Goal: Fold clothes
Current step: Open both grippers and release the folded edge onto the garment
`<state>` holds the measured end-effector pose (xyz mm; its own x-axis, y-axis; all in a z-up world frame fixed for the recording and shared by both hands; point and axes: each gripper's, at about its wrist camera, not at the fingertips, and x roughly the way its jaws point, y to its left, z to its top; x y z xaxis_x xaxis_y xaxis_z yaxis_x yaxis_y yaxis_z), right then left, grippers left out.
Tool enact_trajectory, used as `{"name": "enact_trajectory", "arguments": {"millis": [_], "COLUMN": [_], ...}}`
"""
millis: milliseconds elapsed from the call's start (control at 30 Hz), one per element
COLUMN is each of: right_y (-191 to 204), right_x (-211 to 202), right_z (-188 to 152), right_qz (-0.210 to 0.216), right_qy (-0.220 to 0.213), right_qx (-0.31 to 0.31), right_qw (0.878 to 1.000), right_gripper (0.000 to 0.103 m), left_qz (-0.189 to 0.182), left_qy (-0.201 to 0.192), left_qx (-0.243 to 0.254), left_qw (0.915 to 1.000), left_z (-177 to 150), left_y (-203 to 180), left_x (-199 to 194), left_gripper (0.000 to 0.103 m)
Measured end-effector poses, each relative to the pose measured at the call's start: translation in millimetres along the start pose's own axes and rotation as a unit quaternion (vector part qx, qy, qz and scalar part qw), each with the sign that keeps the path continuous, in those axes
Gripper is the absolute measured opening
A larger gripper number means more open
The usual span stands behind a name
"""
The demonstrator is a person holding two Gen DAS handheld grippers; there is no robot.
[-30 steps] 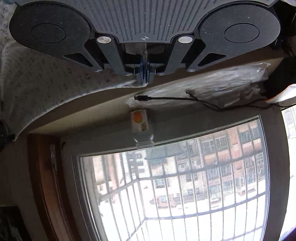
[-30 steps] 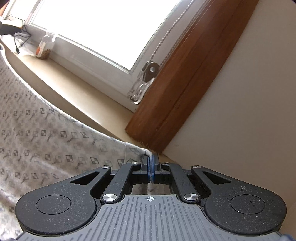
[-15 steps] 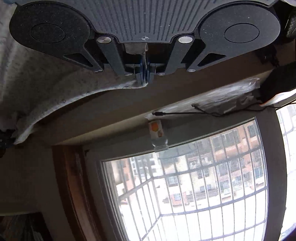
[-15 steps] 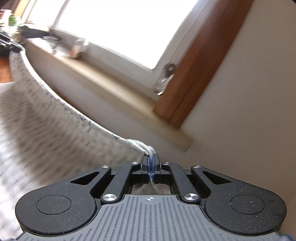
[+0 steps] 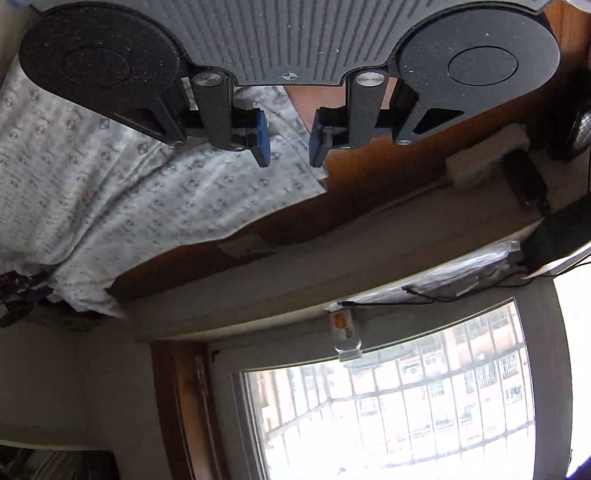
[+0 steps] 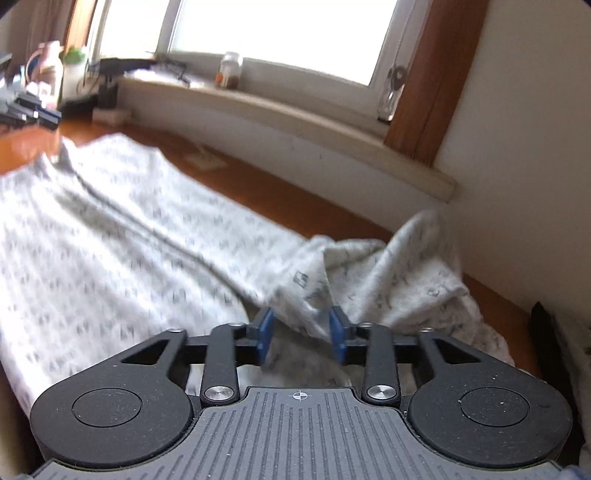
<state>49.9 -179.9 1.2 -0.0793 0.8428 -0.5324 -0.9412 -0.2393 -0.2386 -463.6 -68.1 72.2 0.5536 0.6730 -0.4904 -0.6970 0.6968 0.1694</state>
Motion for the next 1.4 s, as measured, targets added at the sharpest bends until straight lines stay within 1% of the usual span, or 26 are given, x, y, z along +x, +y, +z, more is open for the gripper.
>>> {"name": "enact_trajectory", "arguments": {"millis": [33, 100, 133, 167, 333, 467, 567, 667, 733, 767, 833, 933, 1067, 1133, 1167, 1200, 1233, 1267, 1300, 1333, 1367, 1400], "right_y": [0, 0, 1, 1, 3, 4, 7, 9, 11, 13, 16, 17, 13, 12, 11, 11, 10, 10, 11, 11, 12, 12], "right_x": [0, 1, 2, 4, 19, 23, 24, 26, 30, 33, 42, 52, 59, 61, 62, 63, 63, 64, 64, 65, 65, 65], "right_z": [3, 10, 12, 15, 26, 37, 40, 39, 38, 37, 34, 29, 20, 16, 16, 15, 15, 15, 15, 15, 15, 15], "right_qz": [0.003, 0.009, 0.011, 0.012, 0.015, 0.007, 0.004, 0.007, 0.009, 0.010, 0.014, 0.014, 0.026, 0.028, 0.031, 0.033, 0.034, 0.035, 0.034, 0.034, 0.033, 0.033], "right_qy": [-0.005, -0.016, -0.021, -0.027, -0.041, -0.047, -0.044, -0.044, -0.041, -0.037, -0.025, -0.011, 0.001, 0.003, 0.005, 0.007, 0.007, 0.008, 0.009, 0.010, 0.011, 0.011], "right_qx": [0.005, 0.016, 0.024, 0.031, 0.058, 0.062, 0.059, 0.059, 0.057, 0.056, 0.053, 0.048, 0.053, 0.053, 0.054, 0.056, 0.058, 0.059, 0.057, 0.056, 0.054, 0.053], "right_qw": [1.000, 1.000, 0.999, 0.999, 0.997, 0.997, 0.997, 0.997, 0.997, 0.998, 0.998, 0.999, 0.998, 0.998, 0.998, 0.998, 0.998, 0.998, 0.998, 0.998, 0.998, 0.998], "right_gripper": [0.037, 0.042, 0.044, 0.047, 0.048, 0.049, 0.051, 0.053, 0.056, 0.059, 0.059, 0.059, 0.060, 0.060, 0.062, 0.062, 0.063, 0.063, 0.063, 0.063, 0.064, 0.064], "left_qz": [-0.002, -0.007, -0.010, -0.013, -0.025, -0.019, -0.013, -0.012, -0.014, -0.016, -0.018, -0.022, -0.014, -0.010, -0.009, -0.007, -0.006, -0.005, -0.004, -0.008, -0.012, -0.008], "left_qy": [-0.001, -0.002, -0.003, -0.003, 0.011, 0.055, 0.086, 0.092, 0.090, 0.089, 0.086, 0.082, 0.083, 0.090, 0.094, 0.098, 0.101, 0.110, 0.119, 0.126, 0.133, 0.134], "left_qx": [-0.002, -0.006, -0.008, -0.012, -0.033, -0.020, -0.013, -0.006, 0.000, 0.003, 0.008, 0.016, 0.046, 0.072, 0.086, 0.099, 0.113, 0.123, 0.133, 0.131, 0.129, 0.126], "left_qw": [1.0000, 1.0000, 0.9999, 0.9998, 0.9991, 0.9981, 0.9961, 0.9956, 0.9958, 0.9959, 0.9961, 0.9962, 0.9954, 0.9932, 0.9918, 0.9902, 0.9885, 0.9863, 0.9840, 0.9833, 0.9827, 0.9829], "left_z": [2, 7, 10, 10, 17, 12, 5, -3, -4, -4, -5, -6, -6, -8, -8, -9, -10, -9, -9, -7, -5, -3], "left_y": [1, 0, -1, -3, -13, -21, -21, -20, -20, -21, -21, -22, -31, -35, -37, -39, -42, -43, -44, -41, -38, -34], "left_x": [2, 8, 11, 14, 36, 50, 54, 46, 43, 41, 38, 33, 44, 46, 47, 48, 49, 48, 46, 43, 41, 37], "left_gripper": [0.027, 0.032, 0.036, 0.038, 0.038, 0.038, 0.038, 0.038, 0.038, 0.040, 0.042, 0.042, 0.042, 0.039, 0.035, 0.030, 0.018, 0.012, 0.010, 0.004, 0.004, 0.004]}}
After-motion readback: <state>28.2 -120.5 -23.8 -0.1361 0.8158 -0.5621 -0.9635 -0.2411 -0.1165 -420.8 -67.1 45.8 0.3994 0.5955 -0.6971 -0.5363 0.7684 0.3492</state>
